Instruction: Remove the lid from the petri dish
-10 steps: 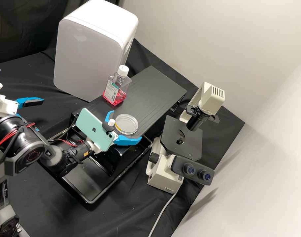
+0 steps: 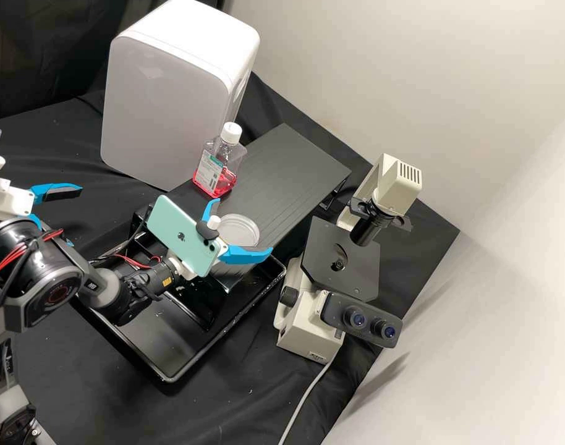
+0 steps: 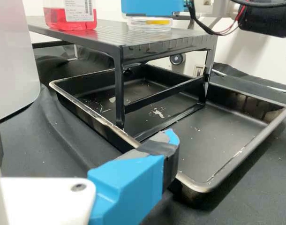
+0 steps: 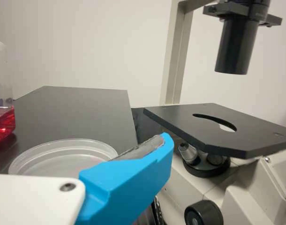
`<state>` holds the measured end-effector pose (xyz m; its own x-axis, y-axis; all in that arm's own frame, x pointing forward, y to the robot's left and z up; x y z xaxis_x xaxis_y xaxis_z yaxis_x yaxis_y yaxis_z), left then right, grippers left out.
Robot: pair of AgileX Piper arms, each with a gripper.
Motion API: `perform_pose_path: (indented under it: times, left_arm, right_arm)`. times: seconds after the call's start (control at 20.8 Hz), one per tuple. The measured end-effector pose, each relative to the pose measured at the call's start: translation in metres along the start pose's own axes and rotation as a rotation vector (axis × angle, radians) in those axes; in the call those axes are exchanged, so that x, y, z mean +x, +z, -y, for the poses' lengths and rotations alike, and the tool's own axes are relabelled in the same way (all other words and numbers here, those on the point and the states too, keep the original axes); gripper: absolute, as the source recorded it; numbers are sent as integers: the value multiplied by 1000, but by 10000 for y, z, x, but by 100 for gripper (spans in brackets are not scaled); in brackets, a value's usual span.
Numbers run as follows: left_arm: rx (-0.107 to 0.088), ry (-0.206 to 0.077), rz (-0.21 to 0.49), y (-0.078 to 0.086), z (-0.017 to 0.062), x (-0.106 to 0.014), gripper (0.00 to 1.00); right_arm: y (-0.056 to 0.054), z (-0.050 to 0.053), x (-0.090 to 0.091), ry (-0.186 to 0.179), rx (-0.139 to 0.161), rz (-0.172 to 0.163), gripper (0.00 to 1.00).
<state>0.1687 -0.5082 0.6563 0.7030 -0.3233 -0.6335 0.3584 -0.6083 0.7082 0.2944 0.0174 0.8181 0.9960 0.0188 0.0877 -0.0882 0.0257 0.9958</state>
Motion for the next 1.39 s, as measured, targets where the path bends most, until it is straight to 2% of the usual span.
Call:
perform_pose_path:
  times: [0.24,0.48,0.77,1.01,1.06,1.39]
  left_arm:
    - [0,-6,-2,-4,13,4,100]
    - [0,-7,-2,-5,15,4,100]
    - [0,-17,-4,-9,37,10,100]
    - [0,-17,-4,-9,37,10,100]
    - [0,-17,-3,-6,38,10,100]
    - [1,-19,0,4,41,10,100]
  right_arm:
    - [-1,0,29,-7,0,6,100]
    - [59,64,43,-29,-1,27,100]
    - [55,125,48,-49,1,27,100]
    - [54,124,48,-48,1,27,100]
    - [54,124,48,-48,1,27,0]
    - [54,124,48,-48,1,27,0]
